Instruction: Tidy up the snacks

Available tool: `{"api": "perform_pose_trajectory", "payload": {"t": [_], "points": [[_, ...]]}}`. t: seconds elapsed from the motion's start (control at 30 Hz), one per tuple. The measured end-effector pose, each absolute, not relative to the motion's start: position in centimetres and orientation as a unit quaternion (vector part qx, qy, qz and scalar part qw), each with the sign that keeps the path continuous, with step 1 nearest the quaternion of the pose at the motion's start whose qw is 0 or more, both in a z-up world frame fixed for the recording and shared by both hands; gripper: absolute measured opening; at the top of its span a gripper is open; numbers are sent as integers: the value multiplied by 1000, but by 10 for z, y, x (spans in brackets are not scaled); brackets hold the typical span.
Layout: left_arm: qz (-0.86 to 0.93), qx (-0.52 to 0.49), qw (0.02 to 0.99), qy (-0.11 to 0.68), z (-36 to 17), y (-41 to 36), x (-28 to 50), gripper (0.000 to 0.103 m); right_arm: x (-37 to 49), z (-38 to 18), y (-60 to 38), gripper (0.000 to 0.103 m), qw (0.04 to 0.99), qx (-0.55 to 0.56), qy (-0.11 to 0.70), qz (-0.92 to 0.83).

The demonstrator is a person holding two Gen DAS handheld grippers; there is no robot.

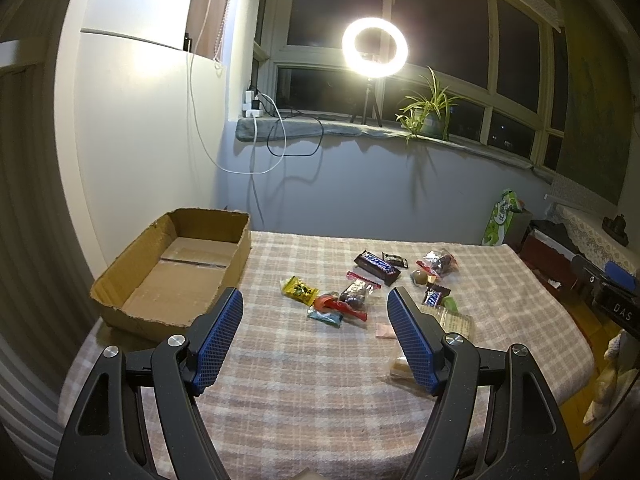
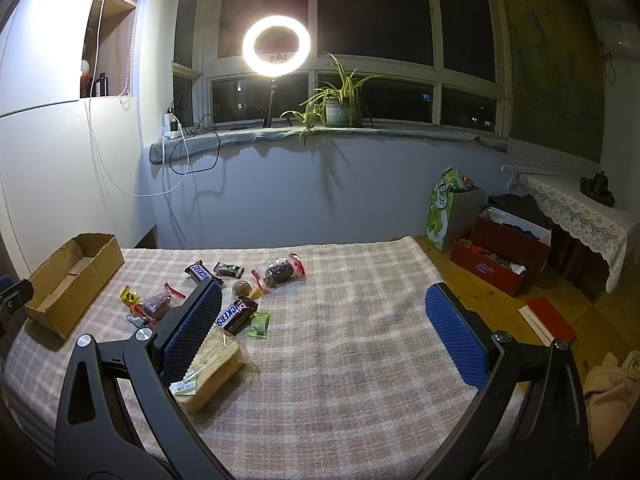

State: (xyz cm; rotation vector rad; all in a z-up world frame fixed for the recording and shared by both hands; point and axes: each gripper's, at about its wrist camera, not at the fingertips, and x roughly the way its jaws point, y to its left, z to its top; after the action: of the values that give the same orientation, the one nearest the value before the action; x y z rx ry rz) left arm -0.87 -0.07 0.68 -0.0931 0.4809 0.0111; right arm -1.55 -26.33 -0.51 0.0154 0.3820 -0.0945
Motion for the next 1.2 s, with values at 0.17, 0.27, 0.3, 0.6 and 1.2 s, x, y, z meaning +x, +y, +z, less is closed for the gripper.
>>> {"api": "perform_pose_trajectory", "payload": {"t": [0.17,0.27,0.3,0.6,1.2], "points": [[1,-45,969,241,6,-4,-10,75,-14,-8,-266,103,980,11,195,-48],[-2,-46,969,242,6,-4,-8,75,-13,-9,-265,103,980,10,195,-47],[-3,-46,969,243,6,-4,-7,75,-14,-9,-265,103,980,10,195,-47],[-28,-52,963,262,3,-5,3,75,-10,-14,-264,103,977,20,210,-36],[-153,-104,916,356,-26,-14,51,73,34,-58,-264,103,938,92,322,87]]}}
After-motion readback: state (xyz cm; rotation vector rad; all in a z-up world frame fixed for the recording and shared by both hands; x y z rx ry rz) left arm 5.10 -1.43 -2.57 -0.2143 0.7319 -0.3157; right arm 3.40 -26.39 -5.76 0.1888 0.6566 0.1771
